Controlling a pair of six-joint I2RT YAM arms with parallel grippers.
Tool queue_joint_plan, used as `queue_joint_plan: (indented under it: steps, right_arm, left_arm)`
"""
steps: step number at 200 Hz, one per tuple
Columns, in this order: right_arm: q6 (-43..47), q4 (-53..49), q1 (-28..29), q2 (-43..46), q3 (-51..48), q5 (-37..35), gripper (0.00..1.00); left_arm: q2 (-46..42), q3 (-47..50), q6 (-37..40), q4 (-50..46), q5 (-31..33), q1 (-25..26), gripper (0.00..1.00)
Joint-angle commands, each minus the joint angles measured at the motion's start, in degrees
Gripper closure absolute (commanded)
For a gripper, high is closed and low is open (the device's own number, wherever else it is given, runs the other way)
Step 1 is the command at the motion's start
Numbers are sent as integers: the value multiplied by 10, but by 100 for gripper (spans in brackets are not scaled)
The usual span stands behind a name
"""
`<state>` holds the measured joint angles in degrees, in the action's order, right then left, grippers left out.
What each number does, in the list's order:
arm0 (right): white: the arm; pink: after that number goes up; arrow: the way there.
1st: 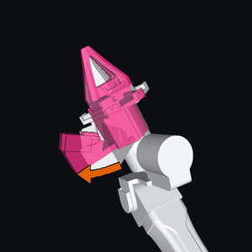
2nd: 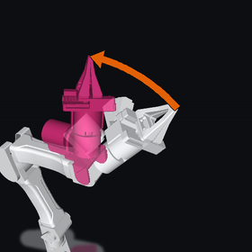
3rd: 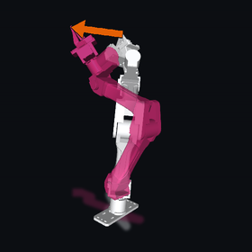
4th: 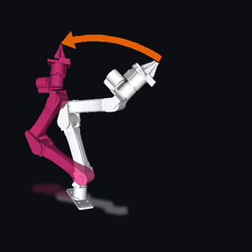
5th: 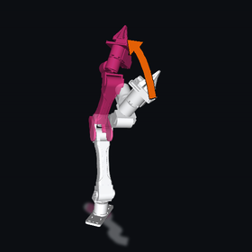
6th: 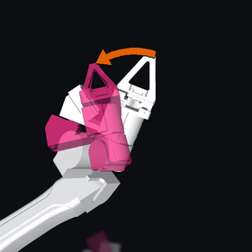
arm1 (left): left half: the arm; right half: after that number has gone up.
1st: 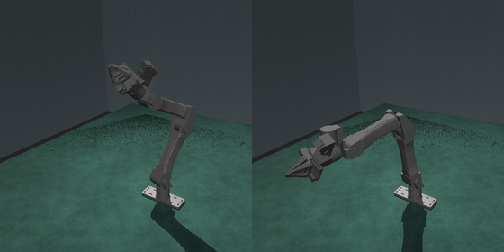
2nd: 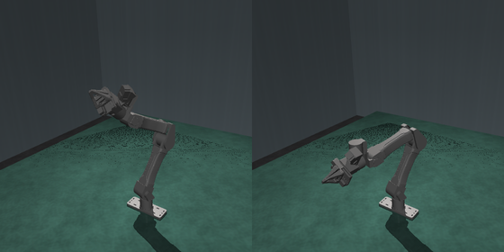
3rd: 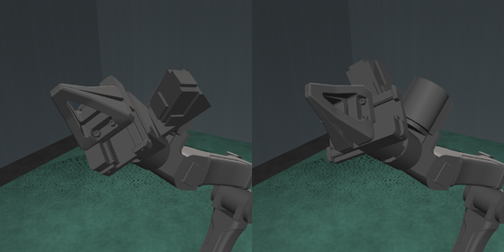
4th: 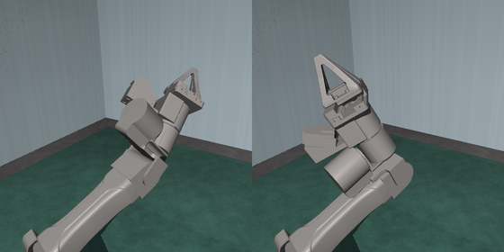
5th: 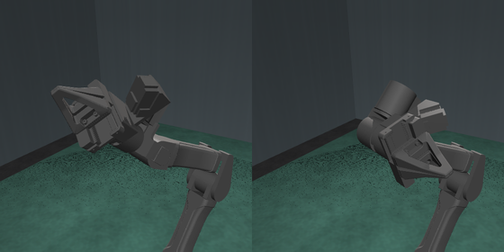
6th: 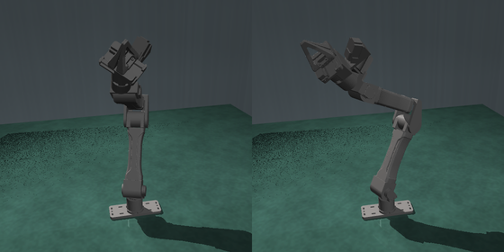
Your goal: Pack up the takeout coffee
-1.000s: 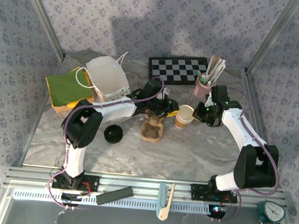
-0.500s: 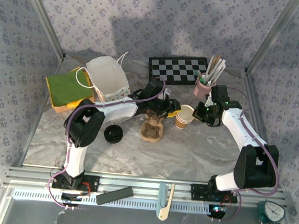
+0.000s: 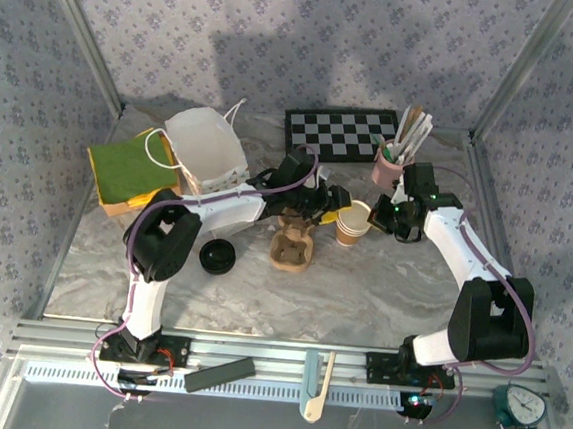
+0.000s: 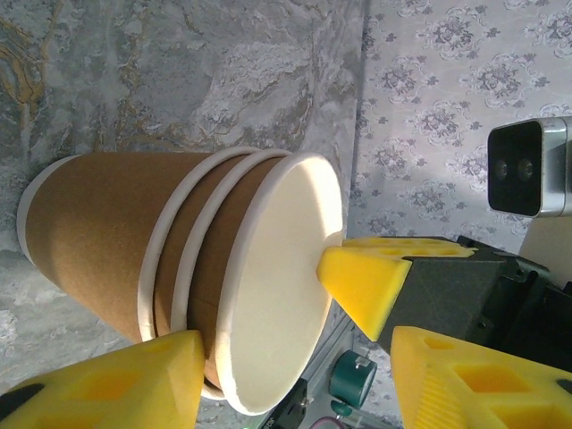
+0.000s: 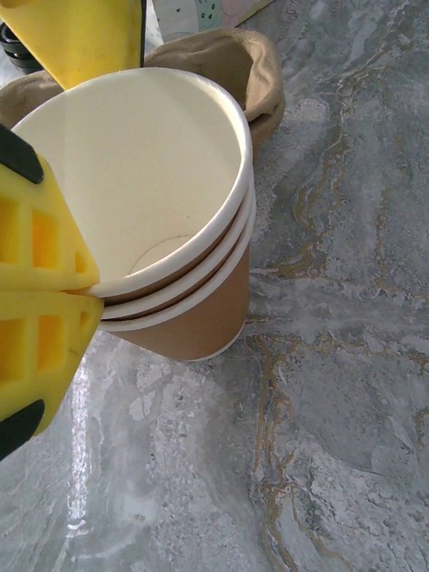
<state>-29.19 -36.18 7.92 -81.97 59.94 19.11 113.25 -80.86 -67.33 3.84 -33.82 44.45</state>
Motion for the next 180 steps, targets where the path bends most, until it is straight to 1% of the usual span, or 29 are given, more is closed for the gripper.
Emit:
queue_joint_plan:
  steps: [1, 30, 62, 153, 180]
  right_arm:
    - [-7, -19, 14, 1, 12, 21, 100]
    - [-9, -23, 12, 9, 17, 25, 100]
    - [-11, -28, 3, 21, 23, 36, 100]
    - [-14, -37, -18, 42, 23, 52, 100]
    - [-10, -38, -19, 44, 20, 44, 100]
  left_arm:
    - [20, -21, 8, -9, -15, 20, 42]
    - [12, -24, 10, -13, -11, 21, 44]
    - [9, -36, 39, -66, 11, 21, 43]
    - [14, -33, 39, -67, 13, 21, 44]
    - [15, -34, 41, -70, 14, 21, 44]
